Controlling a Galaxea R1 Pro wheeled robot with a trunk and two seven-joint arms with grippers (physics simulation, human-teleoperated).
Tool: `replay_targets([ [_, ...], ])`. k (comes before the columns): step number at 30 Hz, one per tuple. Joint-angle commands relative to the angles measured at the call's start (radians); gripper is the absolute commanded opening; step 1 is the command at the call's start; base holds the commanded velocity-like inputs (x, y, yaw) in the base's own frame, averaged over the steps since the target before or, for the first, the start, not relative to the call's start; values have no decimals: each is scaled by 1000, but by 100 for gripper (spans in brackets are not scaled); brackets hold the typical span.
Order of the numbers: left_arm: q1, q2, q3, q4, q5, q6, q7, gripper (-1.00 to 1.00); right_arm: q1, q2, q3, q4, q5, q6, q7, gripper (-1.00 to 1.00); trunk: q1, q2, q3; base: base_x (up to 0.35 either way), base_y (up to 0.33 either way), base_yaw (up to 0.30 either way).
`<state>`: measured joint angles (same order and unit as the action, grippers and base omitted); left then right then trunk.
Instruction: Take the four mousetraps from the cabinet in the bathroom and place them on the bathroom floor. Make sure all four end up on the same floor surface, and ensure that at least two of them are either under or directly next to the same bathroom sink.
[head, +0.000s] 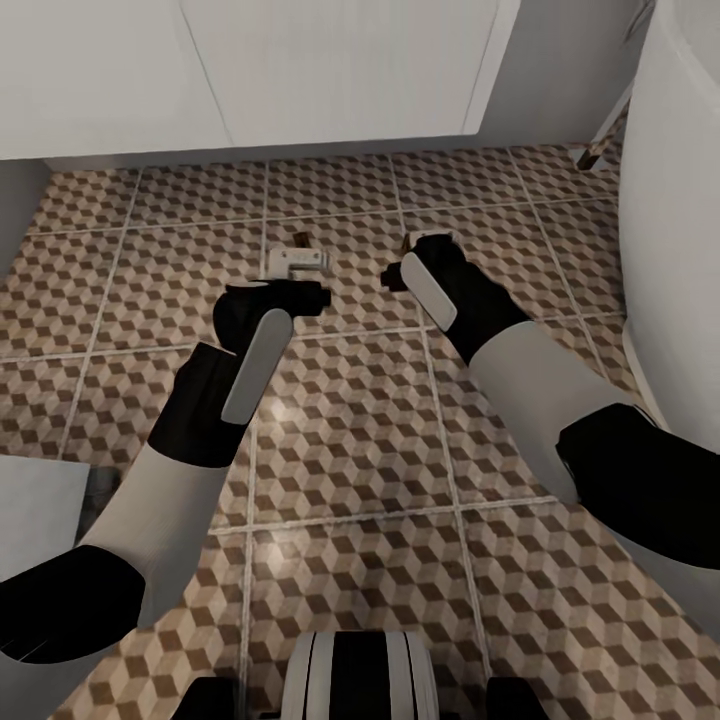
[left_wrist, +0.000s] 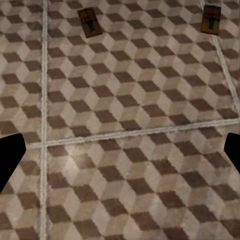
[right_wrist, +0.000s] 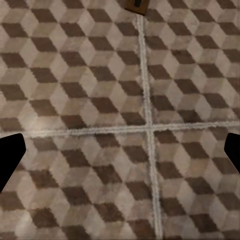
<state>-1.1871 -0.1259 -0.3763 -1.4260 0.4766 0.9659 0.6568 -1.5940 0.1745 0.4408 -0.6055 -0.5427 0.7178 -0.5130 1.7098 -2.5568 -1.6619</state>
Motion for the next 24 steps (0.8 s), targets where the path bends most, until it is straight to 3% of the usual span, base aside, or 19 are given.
replay_targets([
  [1,0,0,0,0,10,2,10,100,2,0,-2,0,-9,2,-9,100,0,0,3,0,0,0],
  [24,30,0,10,5,4,1,10,100,48,0,-19,-2,-2,2,-10,100,-11,5,92,0,0,0],
])
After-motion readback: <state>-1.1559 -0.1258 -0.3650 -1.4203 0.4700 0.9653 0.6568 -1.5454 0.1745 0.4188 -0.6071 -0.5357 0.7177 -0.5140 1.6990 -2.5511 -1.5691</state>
